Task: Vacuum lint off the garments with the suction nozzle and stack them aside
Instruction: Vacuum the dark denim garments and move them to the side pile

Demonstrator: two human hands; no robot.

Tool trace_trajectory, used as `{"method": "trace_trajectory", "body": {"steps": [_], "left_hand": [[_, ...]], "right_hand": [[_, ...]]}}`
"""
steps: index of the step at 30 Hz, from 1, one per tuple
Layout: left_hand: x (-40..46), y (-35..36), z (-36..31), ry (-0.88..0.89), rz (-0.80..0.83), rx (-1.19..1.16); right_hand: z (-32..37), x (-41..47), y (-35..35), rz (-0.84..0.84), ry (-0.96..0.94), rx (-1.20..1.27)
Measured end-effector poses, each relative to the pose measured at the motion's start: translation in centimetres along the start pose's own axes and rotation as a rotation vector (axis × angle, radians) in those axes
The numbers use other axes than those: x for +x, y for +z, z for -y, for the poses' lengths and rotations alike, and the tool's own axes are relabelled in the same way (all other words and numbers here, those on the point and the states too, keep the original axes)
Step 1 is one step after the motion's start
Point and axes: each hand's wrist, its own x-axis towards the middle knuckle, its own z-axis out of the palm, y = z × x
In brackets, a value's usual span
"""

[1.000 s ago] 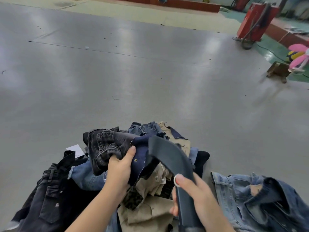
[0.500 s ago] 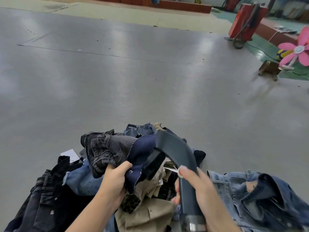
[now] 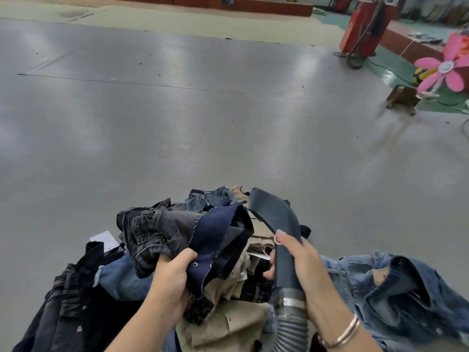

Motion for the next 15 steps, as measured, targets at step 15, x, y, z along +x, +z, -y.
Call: {"method": "trace_trajectory", "body": {"steps": [15], "left_hand": [[0.7, 0.4, 0.5, -0.033, -0.032, 0.032]], "right_hand": [[-2.5, -0.9, 1.5, 0.138, 0.046, -0.089]]}}
